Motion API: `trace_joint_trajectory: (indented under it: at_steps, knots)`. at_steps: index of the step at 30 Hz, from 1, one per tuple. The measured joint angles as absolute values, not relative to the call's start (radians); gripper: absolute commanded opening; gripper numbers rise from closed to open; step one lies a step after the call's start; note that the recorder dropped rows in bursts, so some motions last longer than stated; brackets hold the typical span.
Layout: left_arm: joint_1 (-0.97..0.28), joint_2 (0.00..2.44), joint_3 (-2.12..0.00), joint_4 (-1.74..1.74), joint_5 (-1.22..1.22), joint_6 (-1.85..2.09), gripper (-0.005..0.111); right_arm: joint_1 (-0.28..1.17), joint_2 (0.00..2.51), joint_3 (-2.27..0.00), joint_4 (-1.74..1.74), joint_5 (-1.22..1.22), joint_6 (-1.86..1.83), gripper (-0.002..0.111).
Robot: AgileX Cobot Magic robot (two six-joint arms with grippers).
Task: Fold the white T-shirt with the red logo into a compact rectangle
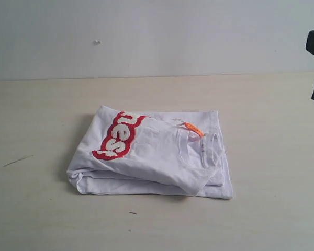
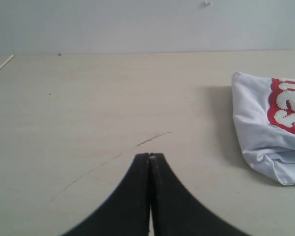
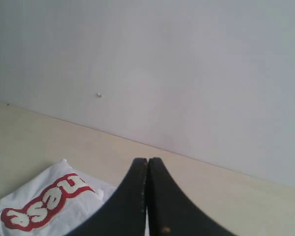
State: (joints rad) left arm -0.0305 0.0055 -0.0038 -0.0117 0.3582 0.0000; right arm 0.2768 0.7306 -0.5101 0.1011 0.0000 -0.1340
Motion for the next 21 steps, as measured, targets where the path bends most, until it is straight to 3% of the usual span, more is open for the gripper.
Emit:
trace_joint_trajectory:
  at_steps: [7,11,21]
  knots:
    - [-0.031,0.006,-0.004,-0.012,0.358,0.000,0.000,0.277,0.724,-0.510,0.101,0.018,-0.134,0.000]
    - [-0.031,0.006,-0.004,-0.012,0.358,0.000,0.000,0.262,0.676,-0.510,0.101,0.162,-0.134,0.000]
    - [-0.031,0.006,-0.004,-0.012,0.360,0.000,0.000,0.061,0.462,-0.470,0.082,0.310,-0.134,0.000]
